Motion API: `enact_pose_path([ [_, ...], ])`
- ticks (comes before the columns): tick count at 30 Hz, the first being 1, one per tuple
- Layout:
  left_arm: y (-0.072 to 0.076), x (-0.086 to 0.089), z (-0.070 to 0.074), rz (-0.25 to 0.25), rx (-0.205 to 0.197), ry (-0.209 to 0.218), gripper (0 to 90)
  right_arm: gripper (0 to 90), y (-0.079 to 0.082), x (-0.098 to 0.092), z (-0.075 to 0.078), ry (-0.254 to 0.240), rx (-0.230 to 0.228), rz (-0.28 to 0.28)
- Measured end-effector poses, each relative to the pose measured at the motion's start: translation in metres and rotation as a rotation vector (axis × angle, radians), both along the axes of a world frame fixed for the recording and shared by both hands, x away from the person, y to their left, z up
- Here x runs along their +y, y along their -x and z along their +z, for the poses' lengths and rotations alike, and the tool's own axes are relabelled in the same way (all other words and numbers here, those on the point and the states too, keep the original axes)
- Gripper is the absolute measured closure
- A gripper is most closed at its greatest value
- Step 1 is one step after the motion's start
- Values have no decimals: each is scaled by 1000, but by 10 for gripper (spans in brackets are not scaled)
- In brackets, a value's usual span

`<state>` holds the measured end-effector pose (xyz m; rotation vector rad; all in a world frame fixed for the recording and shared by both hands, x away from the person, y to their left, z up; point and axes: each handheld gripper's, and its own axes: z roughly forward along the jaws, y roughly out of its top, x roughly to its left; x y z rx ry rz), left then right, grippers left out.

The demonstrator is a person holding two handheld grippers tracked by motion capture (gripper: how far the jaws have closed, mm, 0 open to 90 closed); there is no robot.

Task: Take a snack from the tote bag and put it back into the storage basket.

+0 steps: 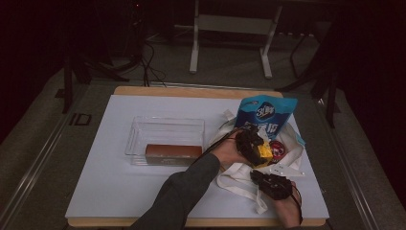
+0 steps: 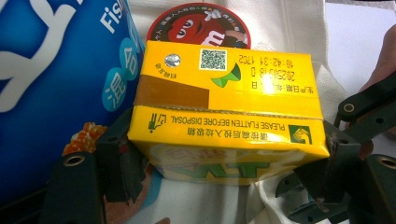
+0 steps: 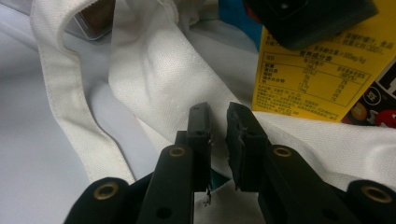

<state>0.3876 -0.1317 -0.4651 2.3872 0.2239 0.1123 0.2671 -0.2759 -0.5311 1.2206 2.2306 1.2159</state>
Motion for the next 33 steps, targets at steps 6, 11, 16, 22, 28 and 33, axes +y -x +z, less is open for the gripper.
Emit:
enact_pose_path([
  [6, 1, 1, 0, 1, 1, -9, 276, 797, 0, 0, 0, 0, -1, 1],
  [11, 2, 1, 1, 15, 2, -14, 282, 796, 0, 0, 0, -1, 0, 1],
  [16, 2, 1, 1, 26, -1, -10, 286, 796, 0, 0, 0, -2, 0, 3],
  [22, 3, 2, 2, 20, -14, -21, 287, 797, 0, -1, 0, -4, 0, 3],
  [28, 2, 5, 5, 26, -18, -27, 288, 796, 0, -1, 0, -4, 1, 3],
  [33, 4, 7, 8, 32, -24, -21, 288, 797, 0, -1, 0, -4, 0, 3],
])
